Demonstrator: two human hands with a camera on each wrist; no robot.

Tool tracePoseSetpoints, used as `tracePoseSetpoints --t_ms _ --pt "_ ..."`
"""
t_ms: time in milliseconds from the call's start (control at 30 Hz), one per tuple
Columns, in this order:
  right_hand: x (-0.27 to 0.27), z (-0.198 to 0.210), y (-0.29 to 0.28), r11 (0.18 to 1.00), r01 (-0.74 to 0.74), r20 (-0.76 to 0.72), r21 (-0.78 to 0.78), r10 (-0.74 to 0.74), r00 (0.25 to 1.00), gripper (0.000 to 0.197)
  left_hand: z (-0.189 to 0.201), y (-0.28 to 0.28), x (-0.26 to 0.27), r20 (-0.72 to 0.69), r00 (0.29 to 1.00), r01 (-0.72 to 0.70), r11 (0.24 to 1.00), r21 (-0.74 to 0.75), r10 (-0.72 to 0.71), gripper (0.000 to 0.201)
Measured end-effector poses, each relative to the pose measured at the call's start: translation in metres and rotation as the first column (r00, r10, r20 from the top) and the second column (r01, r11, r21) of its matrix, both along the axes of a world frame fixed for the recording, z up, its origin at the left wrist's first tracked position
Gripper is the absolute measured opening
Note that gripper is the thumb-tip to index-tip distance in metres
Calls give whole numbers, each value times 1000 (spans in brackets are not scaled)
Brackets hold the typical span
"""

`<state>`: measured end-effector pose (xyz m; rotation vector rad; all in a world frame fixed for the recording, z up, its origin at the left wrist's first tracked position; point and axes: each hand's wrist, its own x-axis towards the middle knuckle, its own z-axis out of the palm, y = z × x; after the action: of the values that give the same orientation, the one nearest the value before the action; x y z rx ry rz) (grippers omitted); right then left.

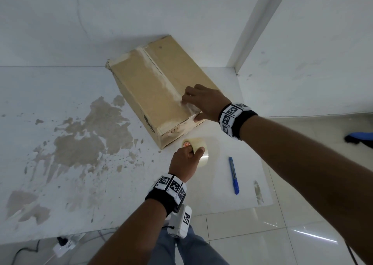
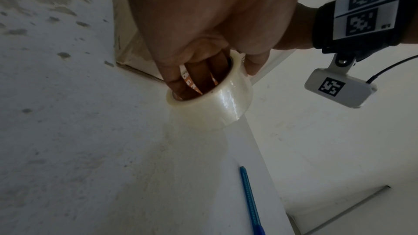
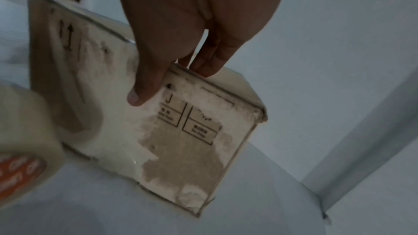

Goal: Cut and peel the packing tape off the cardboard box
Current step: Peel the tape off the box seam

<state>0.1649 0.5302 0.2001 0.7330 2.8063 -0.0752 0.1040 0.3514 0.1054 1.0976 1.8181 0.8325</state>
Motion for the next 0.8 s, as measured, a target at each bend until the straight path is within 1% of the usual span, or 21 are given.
tracePoseSetpoints --t_ms 133,200,400,533,700,800 --pt "-1 11 10 986 14 -17 -166 -17 1000 64 1 2 0 6 1000 -1 1000 0 1 60" --pt "-3 14 12 980 37 2 -198 -38 999 63 1 3 1 9 1000 -4 1000 -8 4 60" --pt "-18 16 8 984 112 80 -136 -102 992 63 0 3 4 12 1000 2 1000 -13 -2 59" --pt "-24 20 7 984 132 114 -120 -119 986 66 -1 5 5 19 1000 4 1000 -15 -4 54" --pt "-17 12 5 977 153 43 -149 -148 988 67 1 9 7 10 1000 12 1000 -7 -12 47" --pt "-16 11 6 977 132 29 -166 -129 991 66 1 11 9 -9 1000 19 1000 5 -19 56"
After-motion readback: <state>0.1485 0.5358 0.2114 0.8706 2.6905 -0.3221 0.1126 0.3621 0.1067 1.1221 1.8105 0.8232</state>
